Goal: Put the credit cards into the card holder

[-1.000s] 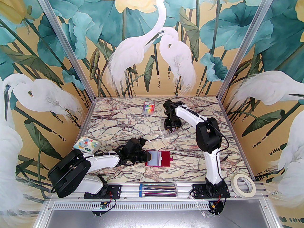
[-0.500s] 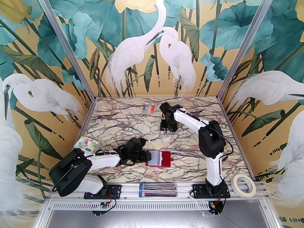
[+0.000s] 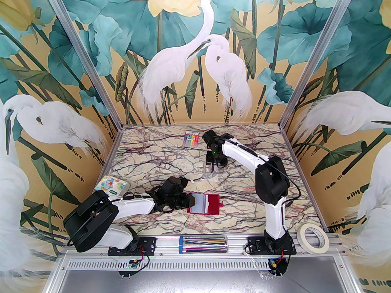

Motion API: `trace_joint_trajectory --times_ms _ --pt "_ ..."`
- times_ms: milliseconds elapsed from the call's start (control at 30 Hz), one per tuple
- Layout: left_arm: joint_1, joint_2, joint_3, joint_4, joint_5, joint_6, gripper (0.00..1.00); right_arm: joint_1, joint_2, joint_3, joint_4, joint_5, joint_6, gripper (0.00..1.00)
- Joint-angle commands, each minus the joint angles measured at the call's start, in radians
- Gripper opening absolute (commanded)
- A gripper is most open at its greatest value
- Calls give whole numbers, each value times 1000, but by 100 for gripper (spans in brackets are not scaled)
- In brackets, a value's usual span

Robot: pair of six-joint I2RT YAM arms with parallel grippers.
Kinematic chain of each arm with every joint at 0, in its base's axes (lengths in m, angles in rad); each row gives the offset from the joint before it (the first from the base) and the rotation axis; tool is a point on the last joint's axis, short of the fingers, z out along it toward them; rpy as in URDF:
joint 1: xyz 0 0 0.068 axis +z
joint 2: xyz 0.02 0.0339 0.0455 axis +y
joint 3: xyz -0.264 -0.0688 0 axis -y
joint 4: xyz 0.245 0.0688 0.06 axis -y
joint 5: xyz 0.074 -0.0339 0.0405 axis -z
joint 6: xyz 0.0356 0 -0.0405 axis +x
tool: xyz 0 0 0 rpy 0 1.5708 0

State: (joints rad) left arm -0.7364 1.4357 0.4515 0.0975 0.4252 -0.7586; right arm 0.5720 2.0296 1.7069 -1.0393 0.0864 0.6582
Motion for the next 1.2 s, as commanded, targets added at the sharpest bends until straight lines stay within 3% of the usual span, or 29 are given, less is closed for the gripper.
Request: trace_joint_trajectory --times_ms 0,1167 --pt "-9 27 -10 -44 -12 17 30 -16 39 36 -14 14 -24 57" --pt "-9 20 -19 -50 -14 19 30 -24 80 113 -125 64 -79 40"
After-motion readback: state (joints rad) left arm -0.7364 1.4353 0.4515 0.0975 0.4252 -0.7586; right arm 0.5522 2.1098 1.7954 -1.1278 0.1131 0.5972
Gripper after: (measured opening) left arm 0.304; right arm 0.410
